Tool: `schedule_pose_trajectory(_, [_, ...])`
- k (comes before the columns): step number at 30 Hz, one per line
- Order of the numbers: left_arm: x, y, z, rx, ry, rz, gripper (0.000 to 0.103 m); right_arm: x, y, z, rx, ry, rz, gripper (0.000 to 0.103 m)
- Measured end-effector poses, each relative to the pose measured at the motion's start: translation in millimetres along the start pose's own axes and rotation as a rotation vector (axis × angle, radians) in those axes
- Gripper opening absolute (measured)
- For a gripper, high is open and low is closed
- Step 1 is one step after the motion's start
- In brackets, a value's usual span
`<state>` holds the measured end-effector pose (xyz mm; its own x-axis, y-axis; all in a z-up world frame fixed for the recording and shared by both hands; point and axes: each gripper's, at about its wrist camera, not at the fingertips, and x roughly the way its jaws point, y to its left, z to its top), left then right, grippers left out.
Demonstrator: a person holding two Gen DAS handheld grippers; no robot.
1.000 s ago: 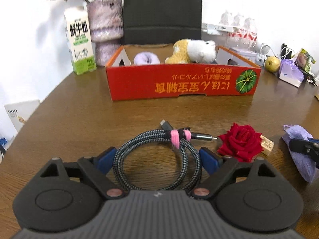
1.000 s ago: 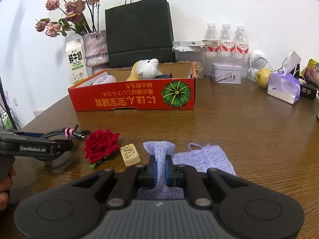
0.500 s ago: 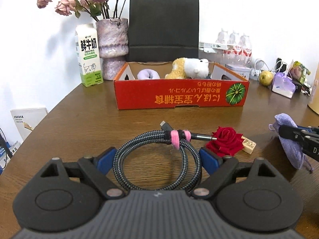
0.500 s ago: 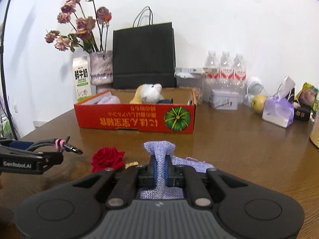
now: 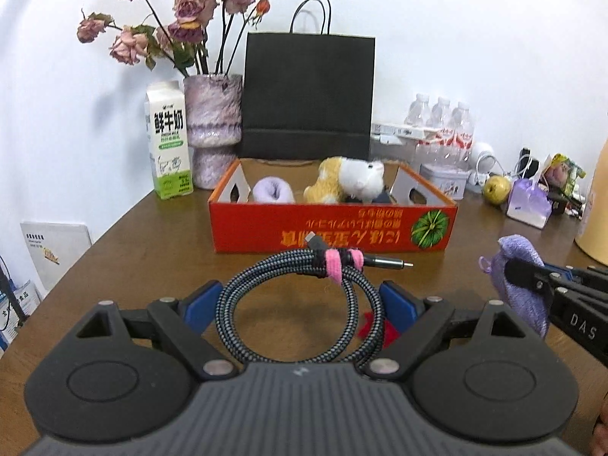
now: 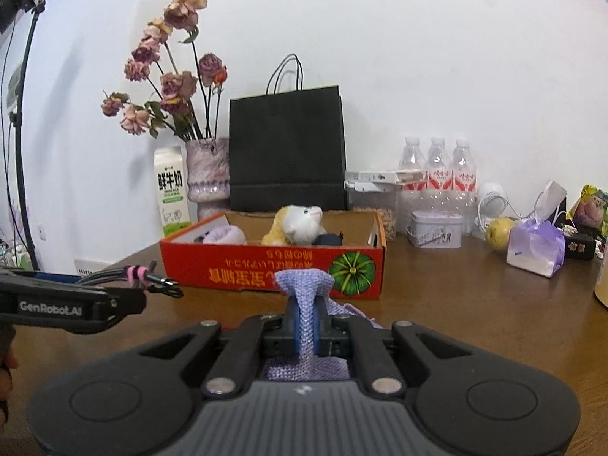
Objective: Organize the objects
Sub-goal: 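Lift and carry the cable and lavender pouch with both tools over the red box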
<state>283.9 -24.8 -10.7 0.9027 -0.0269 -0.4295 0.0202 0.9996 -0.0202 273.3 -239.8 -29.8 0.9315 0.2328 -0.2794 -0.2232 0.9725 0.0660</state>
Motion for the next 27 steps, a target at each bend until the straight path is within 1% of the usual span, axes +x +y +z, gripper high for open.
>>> schedule_pose_trajectory(7, [-0.8, -7.6, 21.1, -0.009, -0.042, -0.007, 0.090, 2.4, 3.2, 22.9, -0.008, -0.054, 0.013, 0.005])
schedule_pose_trajectory(15, [10.0, -10.1, 42.3, -0.029, -0.055, -0.008, 0.090, 14.4, 2.7, 45.1, 0.015, -0.091, 0.026, 0.004])
schedule_pose_trajectory(27, [35.5, -11.7, 71.7, -0.055, -0.079, 0.000, 0.090, 40.1, -1.8, 72.8, 0.034, -0.140, 0.020, 0.004])
